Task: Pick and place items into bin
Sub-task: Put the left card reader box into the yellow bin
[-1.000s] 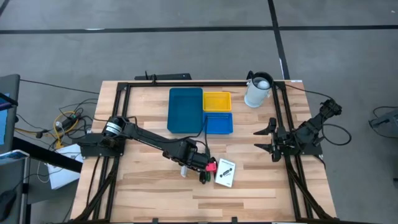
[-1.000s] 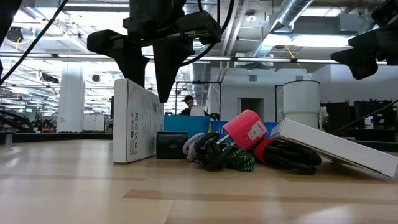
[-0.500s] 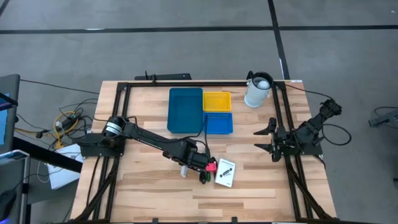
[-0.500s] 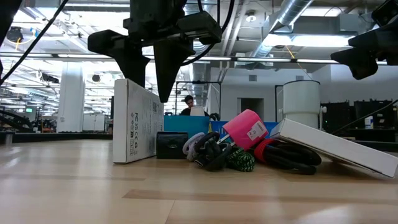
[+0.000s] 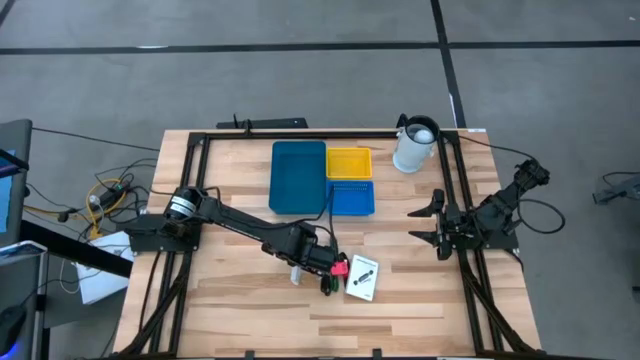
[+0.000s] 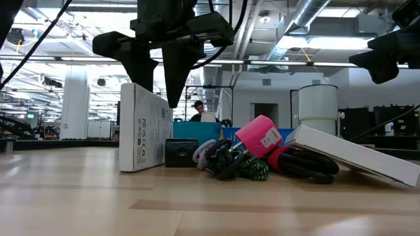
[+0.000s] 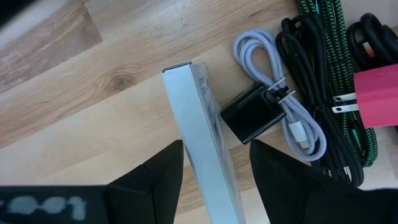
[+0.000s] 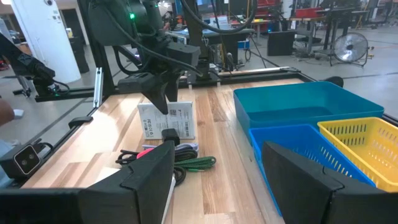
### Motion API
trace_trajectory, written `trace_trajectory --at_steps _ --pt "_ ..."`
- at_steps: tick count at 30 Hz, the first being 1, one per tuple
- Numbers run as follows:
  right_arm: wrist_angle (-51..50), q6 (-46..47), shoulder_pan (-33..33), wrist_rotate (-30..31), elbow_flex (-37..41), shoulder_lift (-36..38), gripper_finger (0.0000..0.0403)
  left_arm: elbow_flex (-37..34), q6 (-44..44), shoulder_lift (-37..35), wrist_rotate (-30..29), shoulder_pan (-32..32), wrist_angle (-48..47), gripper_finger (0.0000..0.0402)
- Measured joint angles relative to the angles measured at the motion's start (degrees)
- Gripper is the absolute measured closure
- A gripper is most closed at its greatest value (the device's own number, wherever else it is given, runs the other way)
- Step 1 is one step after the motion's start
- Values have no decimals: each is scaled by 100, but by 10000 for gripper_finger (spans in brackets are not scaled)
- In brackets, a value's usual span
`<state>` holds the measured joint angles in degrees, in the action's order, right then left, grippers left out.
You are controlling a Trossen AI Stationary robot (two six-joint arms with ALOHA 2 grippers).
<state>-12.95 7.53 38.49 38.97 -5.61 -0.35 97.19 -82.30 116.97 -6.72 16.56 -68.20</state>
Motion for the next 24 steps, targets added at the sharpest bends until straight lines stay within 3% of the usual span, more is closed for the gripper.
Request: trace_trajectory --at_steps 24 --pt "-1 0 0 0 0 -1 168 0 225 0 -2 -22 0 226"
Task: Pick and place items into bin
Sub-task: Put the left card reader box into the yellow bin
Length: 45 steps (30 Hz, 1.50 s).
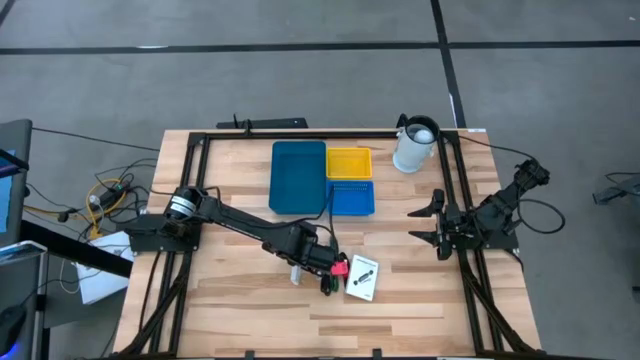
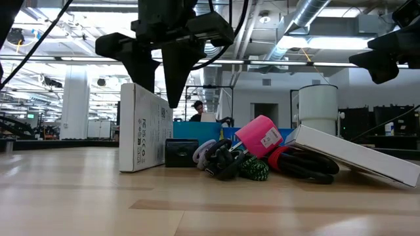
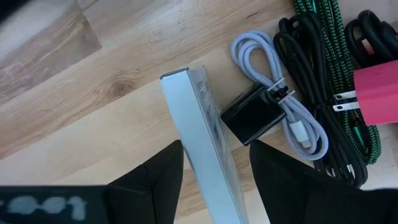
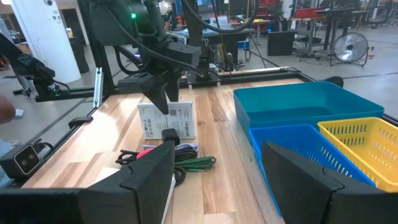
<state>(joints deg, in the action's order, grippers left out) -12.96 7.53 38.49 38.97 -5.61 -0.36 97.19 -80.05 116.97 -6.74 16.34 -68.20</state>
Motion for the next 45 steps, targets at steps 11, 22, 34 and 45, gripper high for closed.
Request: trace_trajectory --at_steps 11,22,34,45 --pt "1 0 -1 -1 0 1 168 0 81 0 -11 0 19 226" --pt "-1 0 0 1 0 2 168 0 115 0 -11 0 -42 226" --pt "0 0 -1 0 0 2 168 0 186 0 -13 0 -45 226" --pt "0 0 1 -1 0 1 168 0 306 0 -13 0 -44 226"
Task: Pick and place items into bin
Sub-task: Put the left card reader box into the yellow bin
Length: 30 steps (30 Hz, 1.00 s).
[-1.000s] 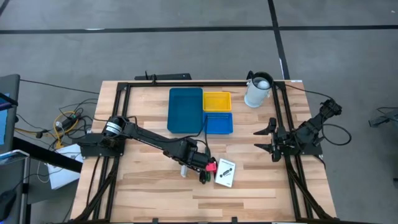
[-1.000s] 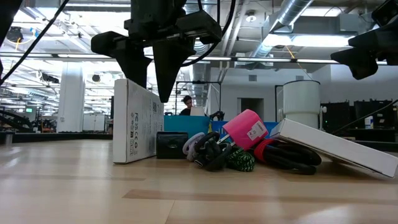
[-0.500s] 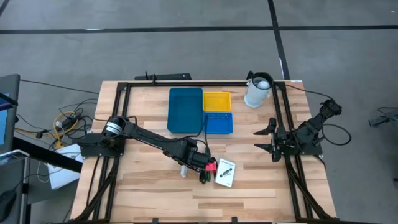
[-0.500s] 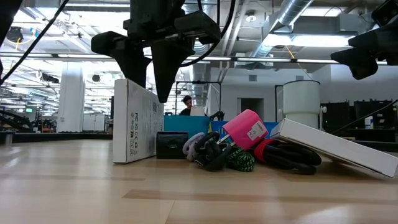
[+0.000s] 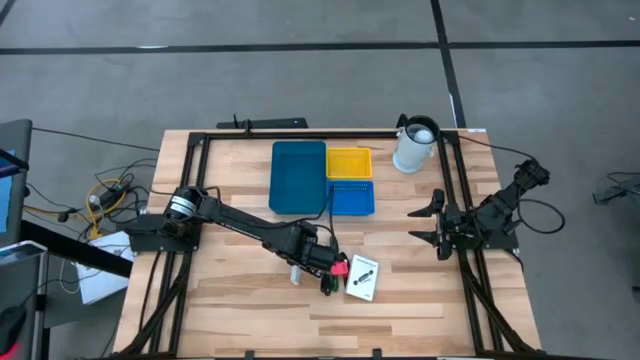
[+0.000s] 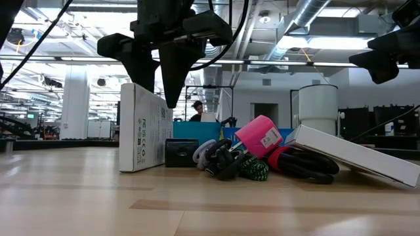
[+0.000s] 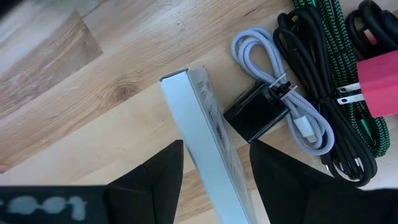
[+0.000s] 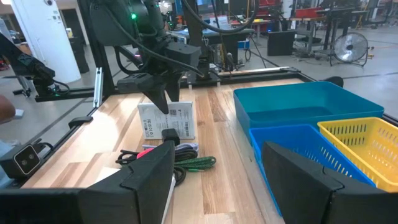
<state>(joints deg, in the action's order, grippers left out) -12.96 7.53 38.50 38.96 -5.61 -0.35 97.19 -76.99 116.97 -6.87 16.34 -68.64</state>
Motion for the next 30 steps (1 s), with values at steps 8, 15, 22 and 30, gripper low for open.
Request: trace_trajectory --at_steps 8,15,22,30 --pt "1 0 -2 0 0 1 168 0 -3 0 0 0 0 226" --pt "1 0 0 0 0 -1 168 1 -57 0 0 -17 0 226" --pt "-1 0 0 0 0 -1 168 0 -66 -1 -2 -59 0 226" --pt "0 0 0 1 0 1 168 2 -29 0 0 -57 0 226"
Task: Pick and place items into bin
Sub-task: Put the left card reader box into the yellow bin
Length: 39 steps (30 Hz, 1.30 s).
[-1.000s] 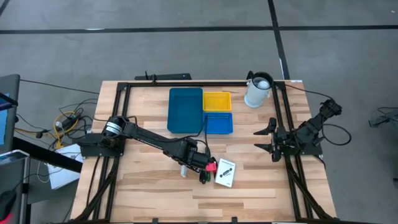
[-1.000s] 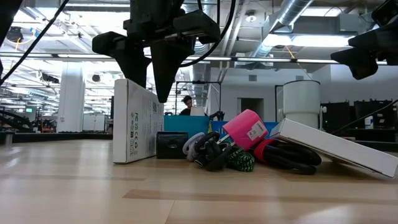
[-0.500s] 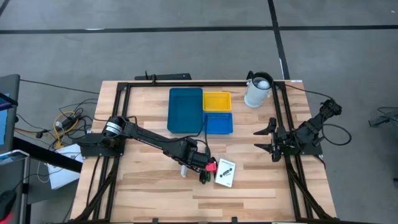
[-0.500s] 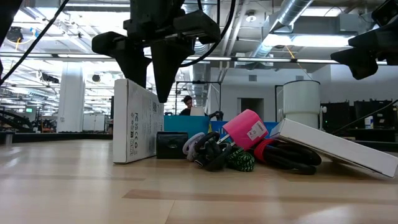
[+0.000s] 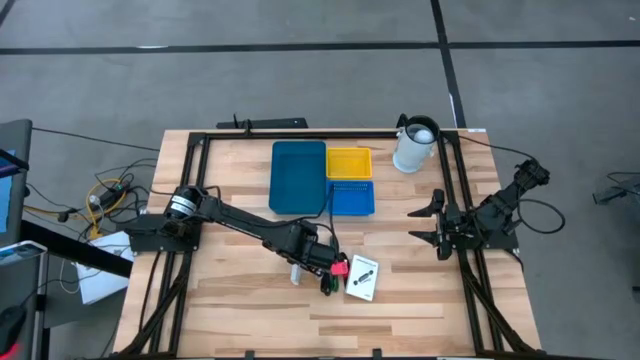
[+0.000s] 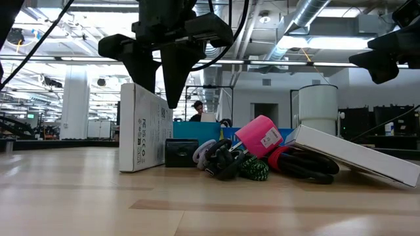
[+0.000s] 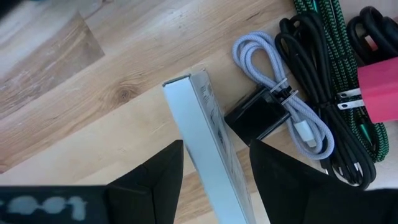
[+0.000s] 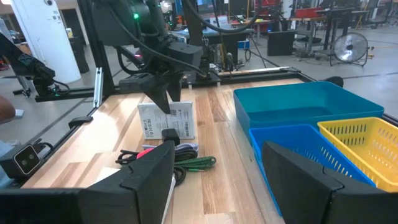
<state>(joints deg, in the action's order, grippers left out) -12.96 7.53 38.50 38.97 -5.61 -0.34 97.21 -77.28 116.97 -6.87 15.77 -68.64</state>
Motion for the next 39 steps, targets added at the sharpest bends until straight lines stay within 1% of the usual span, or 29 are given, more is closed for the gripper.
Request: trace_trajectory --at_steps 15,23,39 --pt "1 0 0 -1 0 -2 168 2 50 8 0 -2 184 226" --pt "-1 0 0 -1 0 0 168 2 305 17 0 -4 129 226" --pt "-1 0 -2 1 0 0 168 1 313 26 0 -7 -3 226"
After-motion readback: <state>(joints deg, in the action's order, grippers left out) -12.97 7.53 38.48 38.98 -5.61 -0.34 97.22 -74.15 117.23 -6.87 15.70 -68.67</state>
